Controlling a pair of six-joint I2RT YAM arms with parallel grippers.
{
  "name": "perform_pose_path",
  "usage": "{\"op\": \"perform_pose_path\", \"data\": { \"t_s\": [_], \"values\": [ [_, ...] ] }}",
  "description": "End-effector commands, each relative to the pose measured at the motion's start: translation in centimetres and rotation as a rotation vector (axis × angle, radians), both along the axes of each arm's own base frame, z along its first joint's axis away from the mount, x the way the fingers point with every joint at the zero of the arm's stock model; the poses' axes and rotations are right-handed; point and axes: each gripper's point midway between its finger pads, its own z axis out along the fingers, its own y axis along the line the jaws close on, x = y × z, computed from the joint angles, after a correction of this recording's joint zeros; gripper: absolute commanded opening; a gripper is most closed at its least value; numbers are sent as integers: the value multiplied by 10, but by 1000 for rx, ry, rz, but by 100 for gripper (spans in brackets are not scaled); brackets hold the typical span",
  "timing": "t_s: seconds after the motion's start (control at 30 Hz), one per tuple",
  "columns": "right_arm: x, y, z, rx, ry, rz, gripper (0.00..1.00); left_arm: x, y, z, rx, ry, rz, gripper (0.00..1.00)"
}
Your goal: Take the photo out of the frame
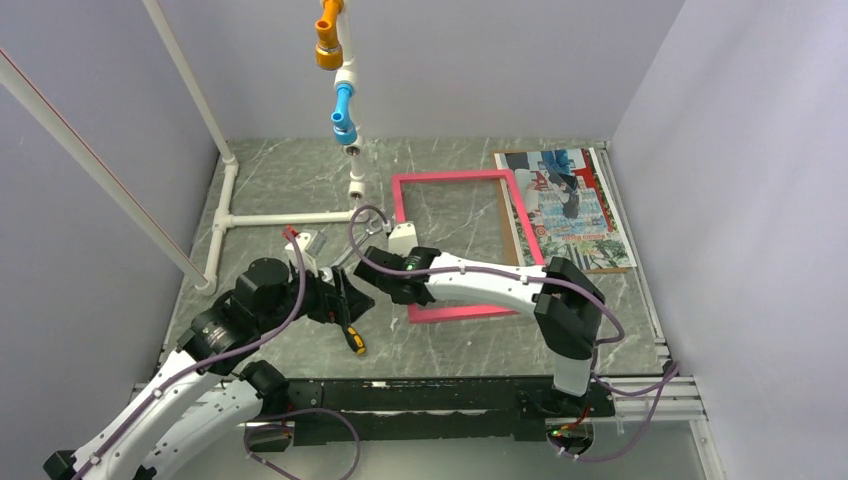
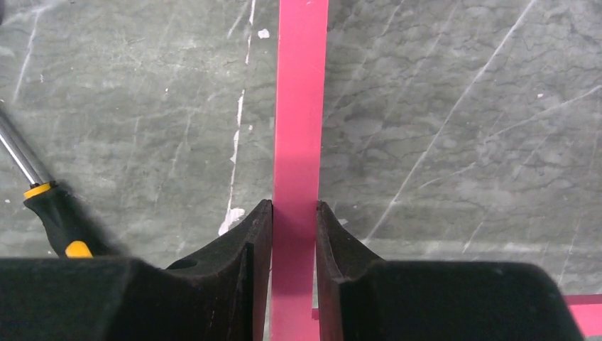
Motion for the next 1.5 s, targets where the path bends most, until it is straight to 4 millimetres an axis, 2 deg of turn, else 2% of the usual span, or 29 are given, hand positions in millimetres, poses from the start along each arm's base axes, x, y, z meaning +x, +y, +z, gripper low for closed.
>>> {"op": "perform_pose_path", "data": {
  "t_s": [0.0,0.13,0.33,0.4,0.53,0.63,0.7,0.77,0.83,0.9,0.93,1.03,1.23,1.3,1.37,1.4,1.47],
  "values": [
    [10,12,14,19,-66,-57,0,1,9,16,-1,-55,29,98],
    [8,21,14,-13,-90,-15,0,0,14,10,9,-48,48,98],
    [-23,58,1,144,-5,107,0,7,23,-7,54,-37,112,99],
    [-31,60,-7,172,19,127,0,10,25,-14,65,-24,133,99],
    [-38,68,-5,202,44,177,0,12,24,-30,78,9,147,99],
    [-44,78,3,256,71,215,18,18,28,-41,102,32,189,99],
    [-53,87,10,316,92,270,20,21,28,-47,111,45,206,99],
    [-61,91,23,384,100,318,28,25,28,-53,120,62,224,99],
    [-64,83,34,424,95,312,48,28,26,-59,125,77,232,99],
    [-62,68,44,441,77,298,64,31,20,-66,128,99,223,100],
    [-60,60,48,438,65,290,68,32,16,-70,128,110,212,99],
    [-46,18,61,401,-2,211,74,34,2,-81,139,147,155,97],
    [4,-114,59,394,-80,-130,75,32,-49,-82,44,170,-70,90],
    [13,-164,55,376,-127,-284,80,33,-65,-77,27,155,-117,90],
    [18,-212,54,362,-162,-456,93,32,-84,-75,45,141,-165,90],
    [18,-231,53,368,-172,-529,98,31,-96,-74,58,140,-205,91],
    [20,-263,47,392,-181,-645,99,26,-121,-76,89,147,-298,91]
  ]
}}
